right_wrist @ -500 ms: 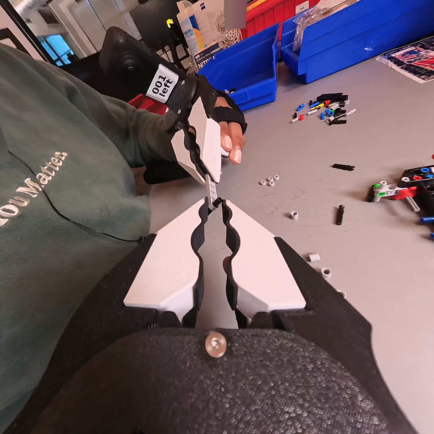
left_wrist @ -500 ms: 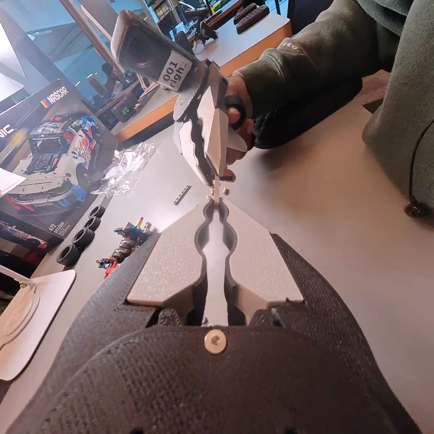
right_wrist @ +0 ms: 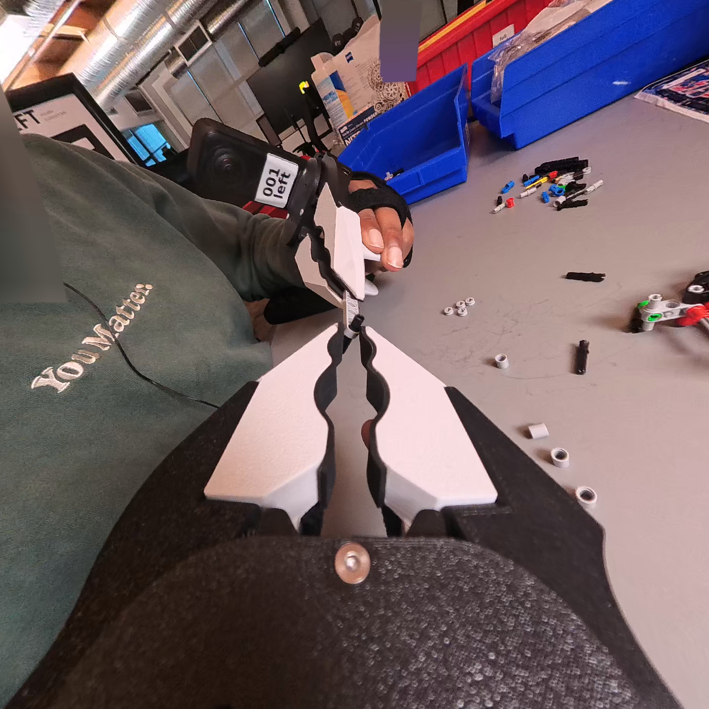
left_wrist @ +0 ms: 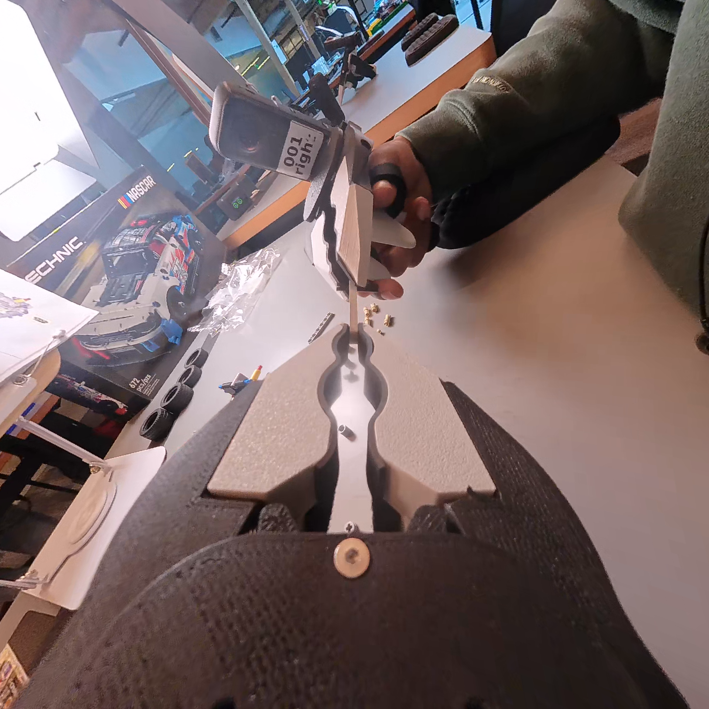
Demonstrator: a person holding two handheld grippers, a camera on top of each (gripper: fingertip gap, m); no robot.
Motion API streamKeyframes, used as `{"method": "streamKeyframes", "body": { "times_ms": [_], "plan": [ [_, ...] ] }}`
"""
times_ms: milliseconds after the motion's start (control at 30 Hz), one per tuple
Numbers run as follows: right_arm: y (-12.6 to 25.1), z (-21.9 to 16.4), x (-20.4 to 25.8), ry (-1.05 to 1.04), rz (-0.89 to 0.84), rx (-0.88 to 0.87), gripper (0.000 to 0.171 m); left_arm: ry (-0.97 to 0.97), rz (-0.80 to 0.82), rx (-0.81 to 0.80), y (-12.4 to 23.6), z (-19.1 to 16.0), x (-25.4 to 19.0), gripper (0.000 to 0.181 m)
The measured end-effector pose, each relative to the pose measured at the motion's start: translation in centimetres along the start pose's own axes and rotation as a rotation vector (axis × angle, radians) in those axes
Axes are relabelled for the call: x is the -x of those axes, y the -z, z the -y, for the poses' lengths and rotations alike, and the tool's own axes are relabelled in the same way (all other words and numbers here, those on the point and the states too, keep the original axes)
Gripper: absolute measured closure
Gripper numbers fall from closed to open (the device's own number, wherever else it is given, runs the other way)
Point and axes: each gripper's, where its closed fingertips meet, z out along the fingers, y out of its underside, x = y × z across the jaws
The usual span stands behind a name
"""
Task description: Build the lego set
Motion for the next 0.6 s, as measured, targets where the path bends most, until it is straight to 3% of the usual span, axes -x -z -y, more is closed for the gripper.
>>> {"method": "streamKeyframes", "body": {
  "times_ms": [100,167,233,333,400,500,600],
  "plan": [
    [0.2,0.3,-0.2,0.019,-0.021,-0.008,0.166,0.139,-0.012,-0.057,0.3,0.4,0.6,0.172],
    [0.8,0.8,-0.6,0.054,-0.062,-0.016,0.166,0.356,-0.006,-0.14,1.3,1.0,2.7,0.156],
    [1.7,1.3,-1.1,0.091,-0.11,-0.025,0.166,0.567,0.076,-0.14,2.3,-0.3,6.3,0.156],
    [2.4,1.8,-1.3,0.12,-0.145,-0.032,0.166,0.781,0.196,0.182,2.5,-7.6,10.1,0.16],
    [2.4,1.6,-1.4,0.125,-0.152,-0.022,0.166,0.896,0.132,0.405,2.3,-11.5,9.6,0.153],
    [2.2,1.0,-1.6,0.141,-0.168,0.012,0.166,0.903,0.062,0.612,1.7,-14.7,8.9,0.154],
    [2.3,0.7,-1.7,0.16,-0.182,0.035,0.166,0.898,0.006,0.695,0.8,-15.5,8.4,0.157]
  ]
}}
